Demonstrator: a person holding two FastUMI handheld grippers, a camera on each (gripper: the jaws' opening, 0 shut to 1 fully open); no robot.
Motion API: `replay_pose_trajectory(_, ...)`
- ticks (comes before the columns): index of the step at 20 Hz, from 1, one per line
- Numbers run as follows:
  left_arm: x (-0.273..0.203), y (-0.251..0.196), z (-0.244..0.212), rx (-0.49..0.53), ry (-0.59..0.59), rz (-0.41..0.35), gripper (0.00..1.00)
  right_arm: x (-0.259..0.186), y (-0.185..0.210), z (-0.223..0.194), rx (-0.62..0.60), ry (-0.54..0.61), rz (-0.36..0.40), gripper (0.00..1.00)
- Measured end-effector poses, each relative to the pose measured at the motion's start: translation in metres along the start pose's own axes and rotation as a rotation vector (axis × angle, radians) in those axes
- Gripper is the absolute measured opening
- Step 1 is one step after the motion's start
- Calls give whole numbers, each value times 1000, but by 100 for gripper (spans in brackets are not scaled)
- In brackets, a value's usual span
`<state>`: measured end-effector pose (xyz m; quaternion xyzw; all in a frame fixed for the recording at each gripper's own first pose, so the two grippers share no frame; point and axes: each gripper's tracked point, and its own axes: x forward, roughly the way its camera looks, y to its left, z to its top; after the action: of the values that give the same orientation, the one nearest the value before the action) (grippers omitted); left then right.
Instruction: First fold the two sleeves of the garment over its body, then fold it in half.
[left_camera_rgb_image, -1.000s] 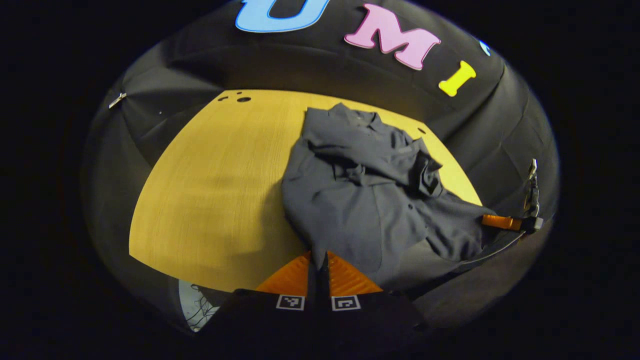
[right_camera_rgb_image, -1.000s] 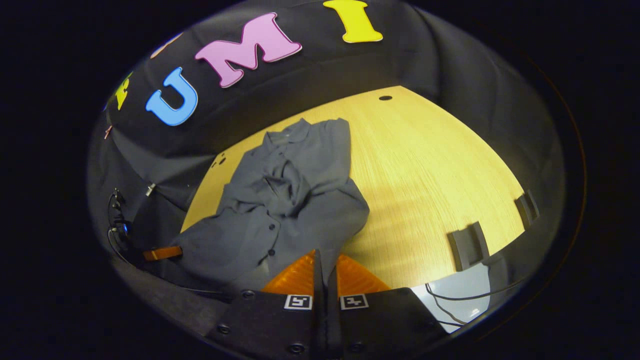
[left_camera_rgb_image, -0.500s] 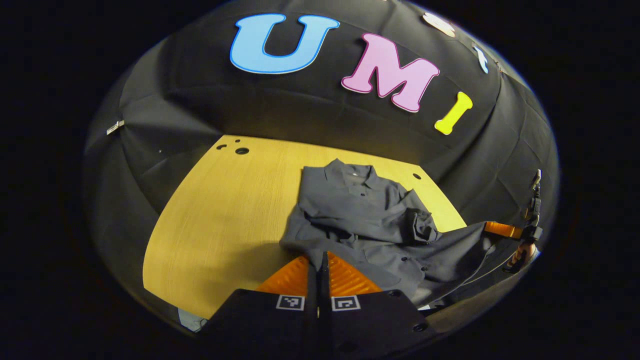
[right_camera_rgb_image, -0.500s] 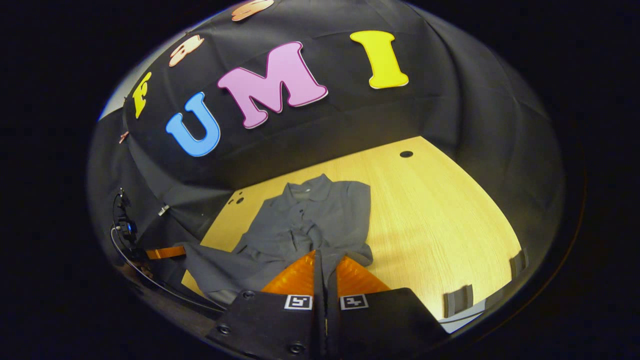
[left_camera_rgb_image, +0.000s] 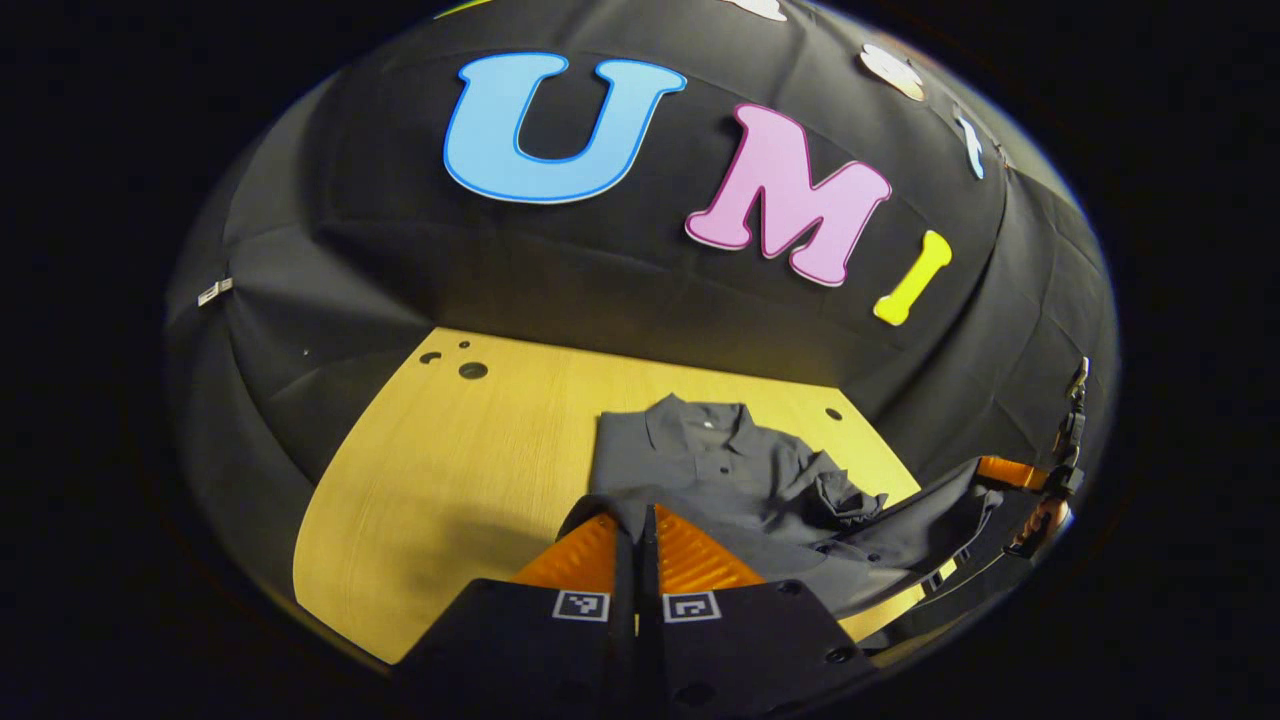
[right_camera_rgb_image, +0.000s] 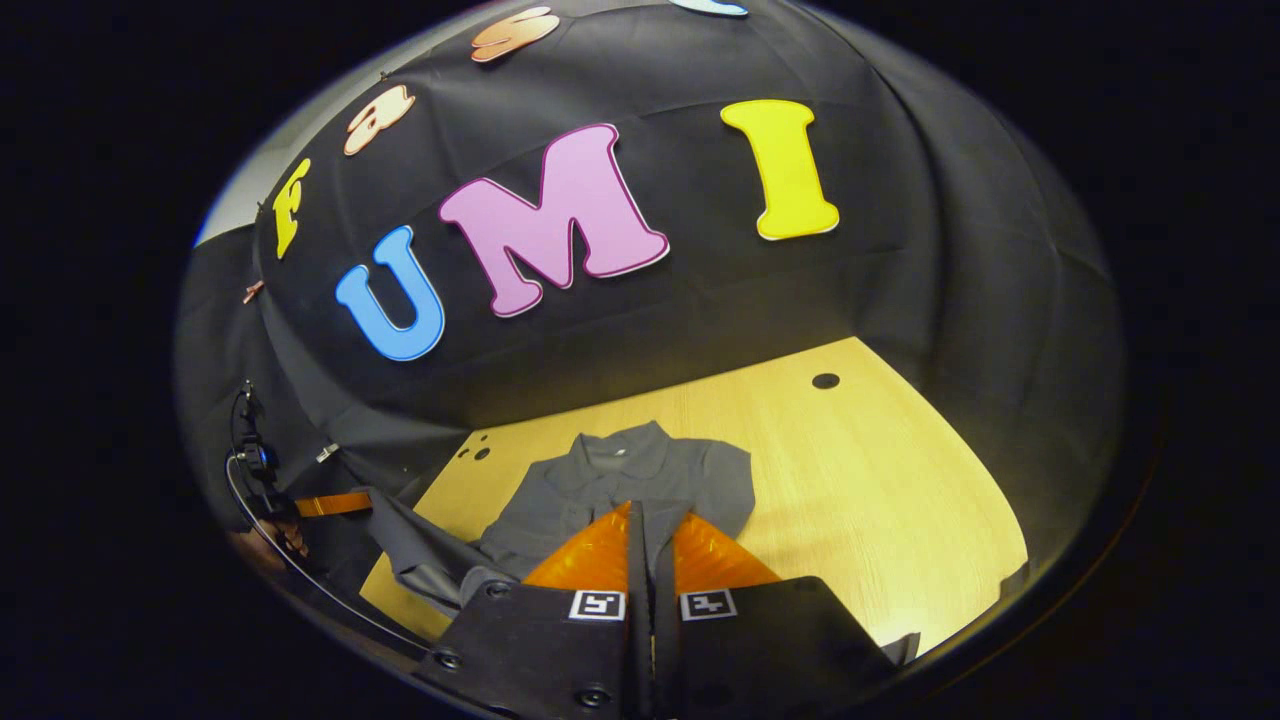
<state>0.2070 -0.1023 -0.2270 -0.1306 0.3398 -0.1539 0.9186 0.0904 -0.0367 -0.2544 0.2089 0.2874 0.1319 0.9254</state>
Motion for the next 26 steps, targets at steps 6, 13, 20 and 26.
replay_pose_trajectory(6,38,15,42,-44,-53,10,5,41,-18,36,21,-52,-27,5)
replay_pose_trajectory(13,98,33,69,-24,-66,34,5,97,-48,50,19,-31,-50,5)
replay_pose_trajectory(20,162,49,67,-37,-22,79,5,166,-73,46,15,12,-56,5)
replay_pose_trajectory(26,211,65,55,-7,19,134,5,224,-98,21,25,81,-76,5)
